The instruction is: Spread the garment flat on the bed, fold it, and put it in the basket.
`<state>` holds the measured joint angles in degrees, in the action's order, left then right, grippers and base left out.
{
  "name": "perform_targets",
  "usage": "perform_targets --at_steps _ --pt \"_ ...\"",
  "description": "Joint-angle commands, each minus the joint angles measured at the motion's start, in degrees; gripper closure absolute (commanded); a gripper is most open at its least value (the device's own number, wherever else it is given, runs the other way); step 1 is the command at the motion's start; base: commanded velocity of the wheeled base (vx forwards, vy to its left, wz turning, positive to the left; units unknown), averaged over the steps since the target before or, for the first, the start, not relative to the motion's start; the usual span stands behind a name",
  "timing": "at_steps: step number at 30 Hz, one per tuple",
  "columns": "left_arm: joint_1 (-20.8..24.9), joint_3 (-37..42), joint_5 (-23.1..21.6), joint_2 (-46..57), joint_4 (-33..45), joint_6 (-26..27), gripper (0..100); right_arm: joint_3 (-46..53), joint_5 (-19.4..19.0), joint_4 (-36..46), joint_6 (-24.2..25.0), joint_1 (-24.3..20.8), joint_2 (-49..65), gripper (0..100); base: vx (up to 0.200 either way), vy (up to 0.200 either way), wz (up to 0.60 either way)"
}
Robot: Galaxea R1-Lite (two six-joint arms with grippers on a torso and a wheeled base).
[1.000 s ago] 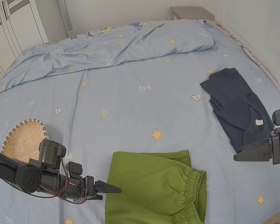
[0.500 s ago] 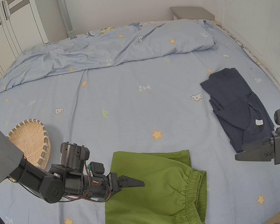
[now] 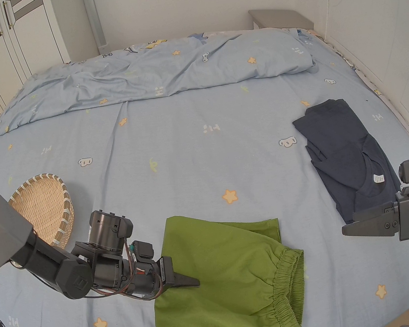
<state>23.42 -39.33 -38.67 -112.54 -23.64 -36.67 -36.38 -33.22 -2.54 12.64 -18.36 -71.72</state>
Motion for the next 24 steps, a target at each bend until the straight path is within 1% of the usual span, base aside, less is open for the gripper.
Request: perform_targets --at_steps 1,3,6,7,8,9,10,11,14,16,18,21,22,24 --pt "-3.82 -1.45 -0.53 8.39 5.36 1.07 100 0.08 0.0 0.16 0.01 -0.19 -0.27 0 0.0 0.0 0.0" --pt "-5.66 -3.74 -0.53 10.15 10.45 2.92 100 -0.01 0.0 0.25 0.01 -0.19 -0.27 0 0.0 0.0 0.0" --pt "-8.13 -10.16 -0.53 11.56 23.29 6.7 100 -0.01 0.0 0.25 0.01 -0.27 -0.27 0 0.0 0.0 0.0" --pt "-9.0 -12.97 -0.44 11.65 28.82 8.46 100 -0.01 0.0 0.25 0.01 -0.27 -0.27 0 0.0 0.0 0.0" --pt "-9.53 -14.99 -0.35 11.56 32.43 9.95 100 -0.01 0.0 0.25 0.01 -0.27 -0.27 0 0.0 0.0 0.0" --pt "-10.06 -16.13 -0.35 11.29 34.27 10.92 100 -0.01 0.0 0.25 0.01 -0.36 -0.27 0 0.0 0.0 0.0" --pt "-11.64 -18.15 -0.35 11.29 37.7 12.94 100 -0.01 0.0 0.34 0.1 -0.54 -0.27 0 0.0 0.0 0.0" --pt "-11.64 -18.15 -0.35 11.29 37.7 12.94 100 -0.01 0.0 0.34 0.1 -0.54 -0.27 0 0.0 0.0 0.0" --pt "-14.63 -19.74 -0.53 12.08 40.95 15.66 100 -0.01 0.0 0.34 0.1 -0.54 -0.27 0 0.0 0.0 0.0" --pt "-14.8 -20.26 -0.44 12.35 41.22 15.58 100 -0.01 0.0 0.34 0.1 -0.63 -0.27 0 0.0 0.0 0.0" --pt "-15.24 -21.14 -0.35 13.32 42.36 15.58 100 0.08 0.0 0.34 0.1 -0.71 -0.27 0 0.0 0.2 0.0" --pt "-15.86 -24.57 0.88 13.32 47.9 15.75 100 0.08 0.0 0.34 0.1 -0.71 -0.27 0 0.0 0.2 0.0" --pt "-15.86 -24.57 0.88 13.32 47.9 15.75 100 0.08 0.0 0.34 0.1 -0.71 -0.27 0 0.0 0.2 0.0" --pt "-16.47 -27.47 0.96 13.32 52.47 16.81 100 0.08 0.0 0.34 0.1 -0.71 -0.27 0 0.0 0.2 0.0"
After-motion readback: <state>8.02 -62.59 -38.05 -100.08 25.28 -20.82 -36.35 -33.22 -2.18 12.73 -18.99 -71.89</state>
